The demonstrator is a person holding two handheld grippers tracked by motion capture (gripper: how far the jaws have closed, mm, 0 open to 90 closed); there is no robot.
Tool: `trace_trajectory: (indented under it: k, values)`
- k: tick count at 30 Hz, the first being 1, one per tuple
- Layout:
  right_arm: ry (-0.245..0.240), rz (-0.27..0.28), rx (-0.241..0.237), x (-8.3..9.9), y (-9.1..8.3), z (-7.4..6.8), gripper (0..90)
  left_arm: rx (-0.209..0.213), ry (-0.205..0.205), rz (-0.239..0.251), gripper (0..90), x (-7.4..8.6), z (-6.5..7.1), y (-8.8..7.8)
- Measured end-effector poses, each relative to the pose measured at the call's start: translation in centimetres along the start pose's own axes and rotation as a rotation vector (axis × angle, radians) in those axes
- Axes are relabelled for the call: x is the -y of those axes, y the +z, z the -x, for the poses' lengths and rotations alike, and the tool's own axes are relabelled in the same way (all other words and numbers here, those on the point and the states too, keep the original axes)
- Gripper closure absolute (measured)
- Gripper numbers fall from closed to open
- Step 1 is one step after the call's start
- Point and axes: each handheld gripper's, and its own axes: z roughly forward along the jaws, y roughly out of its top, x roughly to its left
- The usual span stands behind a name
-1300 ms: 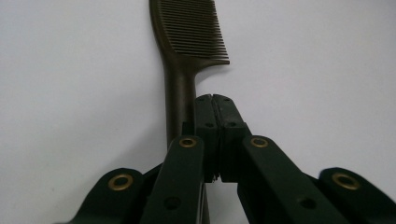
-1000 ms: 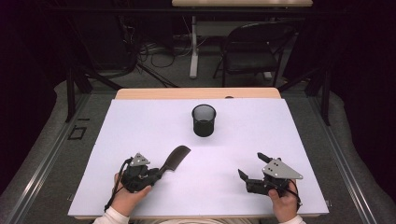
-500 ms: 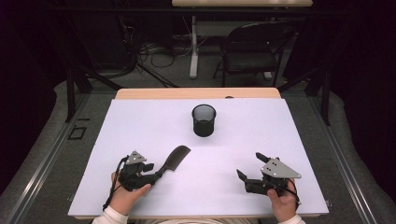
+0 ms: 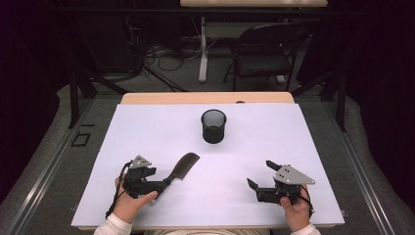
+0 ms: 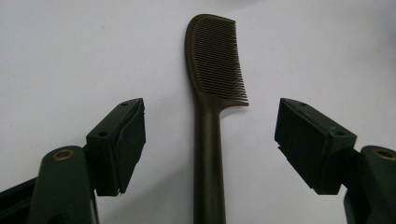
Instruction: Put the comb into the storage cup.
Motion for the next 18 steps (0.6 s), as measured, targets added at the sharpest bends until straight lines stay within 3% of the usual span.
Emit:
trace_trajectory:
  k: [4,9,18]
  values:
    - [0.017,-0.009,-0.013,0.1,0.1,0.1,12.2,-0.007,-0.005,-0.006,24.6,-0.3,-0.3,-0.2]
    - [0.030,-0.010,-0.025,0.2,0.2,0.1,12.4,-0.025,-0.006,0.006,16.5,-0.6,-0.5,-0.6]
    - [0.032,-0.010,-0.020,0.2,0.1,0.0,12.7,-0.037,0.006,-0.011,9.6,-1.4,-0.5,-1.3]
